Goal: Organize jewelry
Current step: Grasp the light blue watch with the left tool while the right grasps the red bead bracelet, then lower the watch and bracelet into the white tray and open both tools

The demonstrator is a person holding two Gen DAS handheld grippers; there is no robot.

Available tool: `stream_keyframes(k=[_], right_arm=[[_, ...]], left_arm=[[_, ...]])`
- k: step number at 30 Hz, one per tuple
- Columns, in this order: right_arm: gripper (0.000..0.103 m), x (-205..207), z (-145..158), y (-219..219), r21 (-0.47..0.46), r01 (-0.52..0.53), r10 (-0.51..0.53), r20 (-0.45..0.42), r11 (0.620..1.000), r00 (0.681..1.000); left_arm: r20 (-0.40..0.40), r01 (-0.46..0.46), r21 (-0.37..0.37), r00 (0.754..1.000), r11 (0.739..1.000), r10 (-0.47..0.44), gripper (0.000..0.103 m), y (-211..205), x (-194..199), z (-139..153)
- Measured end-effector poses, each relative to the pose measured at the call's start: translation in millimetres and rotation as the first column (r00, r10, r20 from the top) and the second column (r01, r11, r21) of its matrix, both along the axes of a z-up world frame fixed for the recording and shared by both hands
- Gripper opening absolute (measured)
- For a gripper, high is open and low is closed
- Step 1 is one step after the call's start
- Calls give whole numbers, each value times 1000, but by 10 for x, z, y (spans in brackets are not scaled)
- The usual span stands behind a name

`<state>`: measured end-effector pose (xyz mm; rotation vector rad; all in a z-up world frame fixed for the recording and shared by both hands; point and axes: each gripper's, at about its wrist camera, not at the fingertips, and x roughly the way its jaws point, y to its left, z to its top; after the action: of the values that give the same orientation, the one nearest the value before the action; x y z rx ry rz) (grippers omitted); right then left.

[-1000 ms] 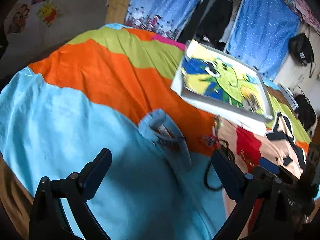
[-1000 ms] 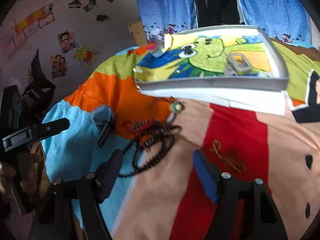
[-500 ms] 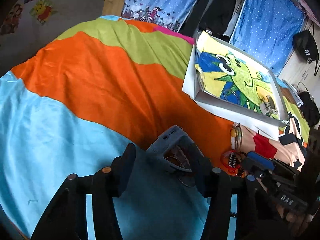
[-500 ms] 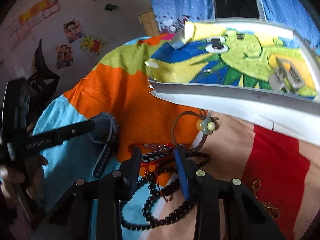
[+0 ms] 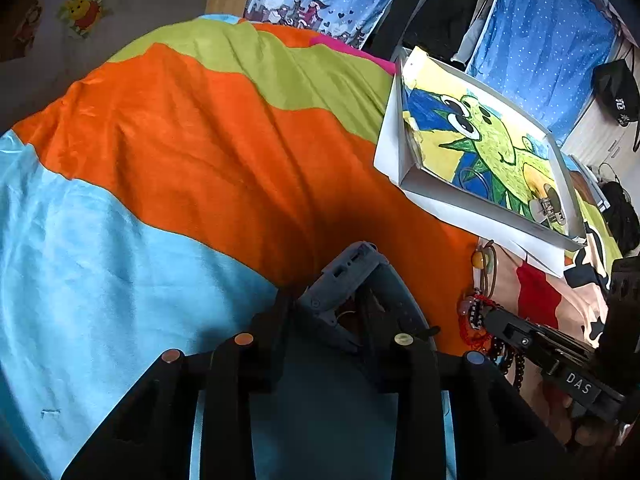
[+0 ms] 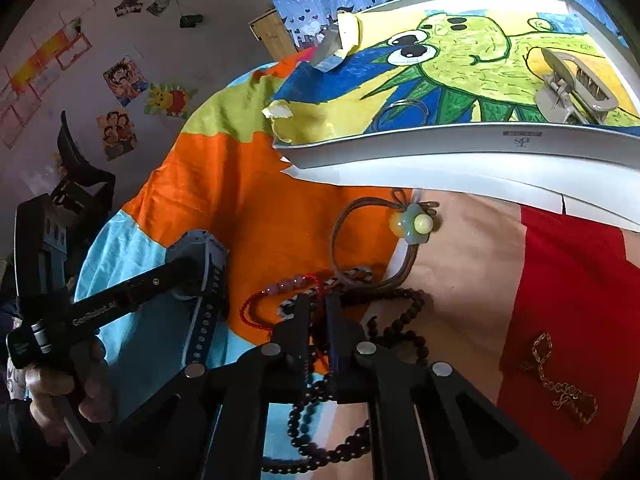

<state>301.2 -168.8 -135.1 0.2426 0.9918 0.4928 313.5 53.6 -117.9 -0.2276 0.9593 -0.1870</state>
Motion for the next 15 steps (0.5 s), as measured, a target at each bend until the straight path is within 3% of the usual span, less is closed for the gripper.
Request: stream_keyframes(k=[5, 15], right_arm=[[5, -63, 151, 7, 23, -3, 2, 55, 1000, 998], [5, -194, 689, -192, 148, 10, -43, 217, 989, 975]], left_arm=[[48, -19, 34, 999, 999, 18, 24, -26, -78, 94], [194, -24, -28, 980, 999, 29, 23, -78, -285, 505]])
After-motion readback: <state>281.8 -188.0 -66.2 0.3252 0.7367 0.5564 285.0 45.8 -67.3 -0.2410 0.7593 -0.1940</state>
